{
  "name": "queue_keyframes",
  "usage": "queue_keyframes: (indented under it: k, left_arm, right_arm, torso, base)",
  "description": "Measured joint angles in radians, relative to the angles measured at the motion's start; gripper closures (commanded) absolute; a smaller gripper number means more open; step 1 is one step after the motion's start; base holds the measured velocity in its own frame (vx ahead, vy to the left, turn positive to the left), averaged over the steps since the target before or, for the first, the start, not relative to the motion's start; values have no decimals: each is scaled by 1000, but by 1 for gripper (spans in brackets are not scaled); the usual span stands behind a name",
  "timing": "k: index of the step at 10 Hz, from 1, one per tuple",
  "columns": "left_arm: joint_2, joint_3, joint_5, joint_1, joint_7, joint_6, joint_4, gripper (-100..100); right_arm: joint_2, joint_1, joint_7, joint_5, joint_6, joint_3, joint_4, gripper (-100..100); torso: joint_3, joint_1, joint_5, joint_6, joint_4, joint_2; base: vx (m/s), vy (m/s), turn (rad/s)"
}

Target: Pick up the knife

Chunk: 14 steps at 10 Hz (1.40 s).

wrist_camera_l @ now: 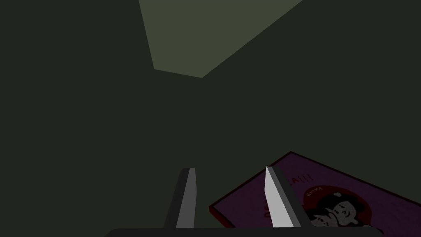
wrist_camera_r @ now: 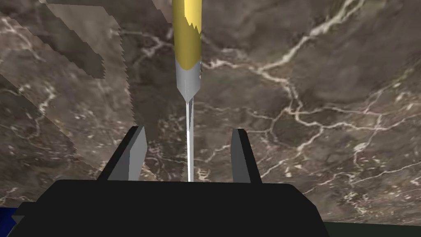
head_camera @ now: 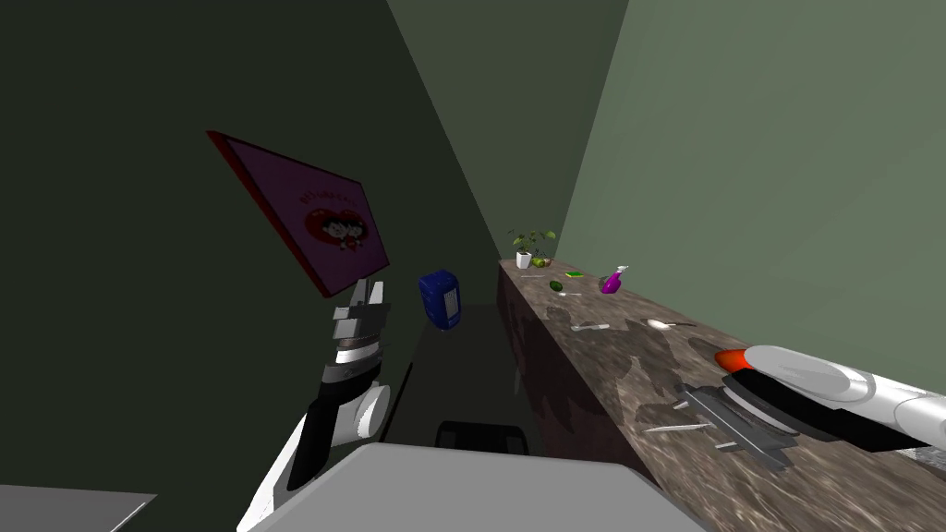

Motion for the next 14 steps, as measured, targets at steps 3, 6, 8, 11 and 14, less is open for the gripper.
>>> queue_keyframes:
  k: [3, 6, 8, 11, 14]
  left_arm:
    - [0, 0, 0, 0, 0, 0, 0, 0]
    - [0, 0, 0, 0, 0, 0, 0, 0]
    - [0, 0, 0, 0, 0, 0, 0, 0]
    - [0, 0, 0, 0, 0, 0, 0, 0]
    - [0, 0, 0, 0, 0, 0, 0, 0]
  right_arm:
    - [-1, 1, -1, 0, -2, 1, 1, 100]
    - [-5, -13, 2, -9, -17, -6, 2, -100]
    - [-13, -26, 4, -22, -42, -16, -1, 0]
    - [10, -11, 5, -16, -10, -10, 1, -100]
    - [11, -10, 6, -15, -5, -10, -1, 100]
  torso:
    - [0, -1, -1, -1, 1, 0]
    - [1, 0, -1, -1, 1, 1]
    - [1, 0, -1, -1, 1, 1]
    - [0, 0, -1, -1, 1, 0]
    - [0, -1, -1, -1, 0, -1]
  base:
    - [0, 0, 0]
    - [-30, 17, -30]
    - [-12, 7, -6]
    - [-11, 9, 32]
    - [0, 0, 0]
